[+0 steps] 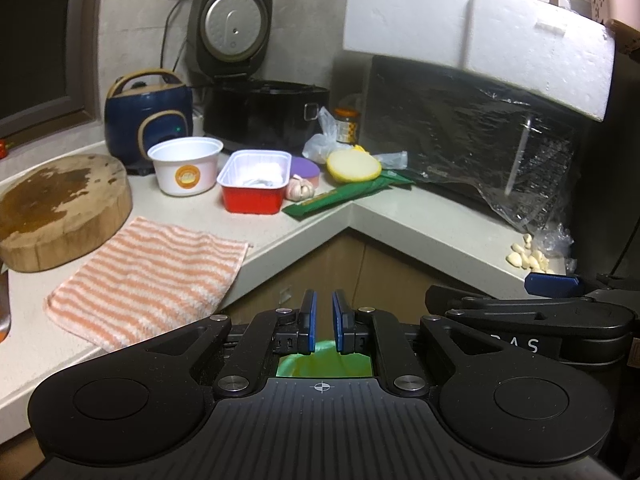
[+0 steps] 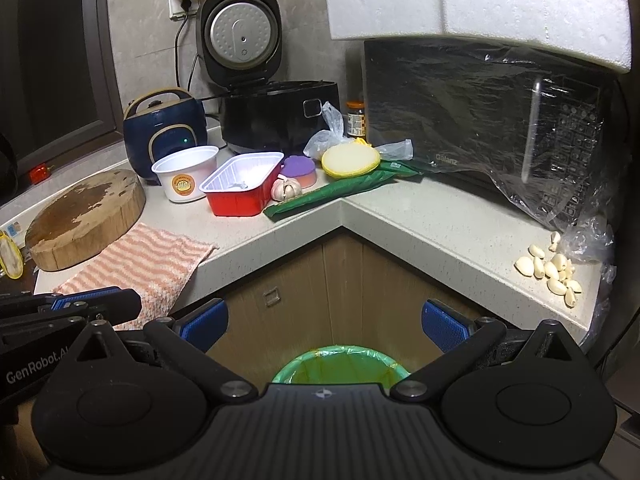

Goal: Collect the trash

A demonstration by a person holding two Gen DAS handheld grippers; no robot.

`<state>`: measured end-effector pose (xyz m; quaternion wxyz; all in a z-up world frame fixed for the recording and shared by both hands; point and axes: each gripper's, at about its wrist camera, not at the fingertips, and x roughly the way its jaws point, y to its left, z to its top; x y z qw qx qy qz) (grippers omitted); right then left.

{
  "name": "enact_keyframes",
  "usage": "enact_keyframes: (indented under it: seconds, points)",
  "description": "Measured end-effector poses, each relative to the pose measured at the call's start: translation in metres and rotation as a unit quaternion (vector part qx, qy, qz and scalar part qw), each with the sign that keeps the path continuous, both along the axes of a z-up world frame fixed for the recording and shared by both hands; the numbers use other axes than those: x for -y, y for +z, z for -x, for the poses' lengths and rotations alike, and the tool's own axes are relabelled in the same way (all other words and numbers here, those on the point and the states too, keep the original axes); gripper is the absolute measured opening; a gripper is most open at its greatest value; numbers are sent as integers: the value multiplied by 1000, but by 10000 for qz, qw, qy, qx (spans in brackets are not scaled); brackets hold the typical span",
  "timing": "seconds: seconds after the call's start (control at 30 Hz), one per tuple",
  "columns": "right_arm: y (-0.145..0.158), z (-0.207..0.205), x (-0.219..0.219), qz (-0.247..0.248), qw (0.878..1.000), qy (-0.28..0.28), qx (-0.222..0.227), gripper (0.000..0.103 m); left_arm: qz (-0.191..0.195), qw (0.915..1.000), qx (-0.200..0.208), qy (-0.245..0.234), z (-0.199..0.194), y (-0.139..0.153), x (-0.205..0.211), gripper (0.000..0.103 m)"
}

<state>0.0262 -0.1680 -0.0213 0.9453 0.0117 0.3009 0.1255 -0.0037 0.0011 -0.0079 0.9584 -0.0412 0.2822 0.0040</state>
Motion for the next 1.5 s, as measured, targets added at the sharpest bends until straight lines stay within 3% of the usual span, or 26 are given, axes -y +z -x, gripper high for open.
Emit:
enact_keyframes:
  seconds: [1.5]
  points:
    - [-7,-17,-14,125,9997,91,-181,103,169,9991,-296,268,-19,-9,-20,12]
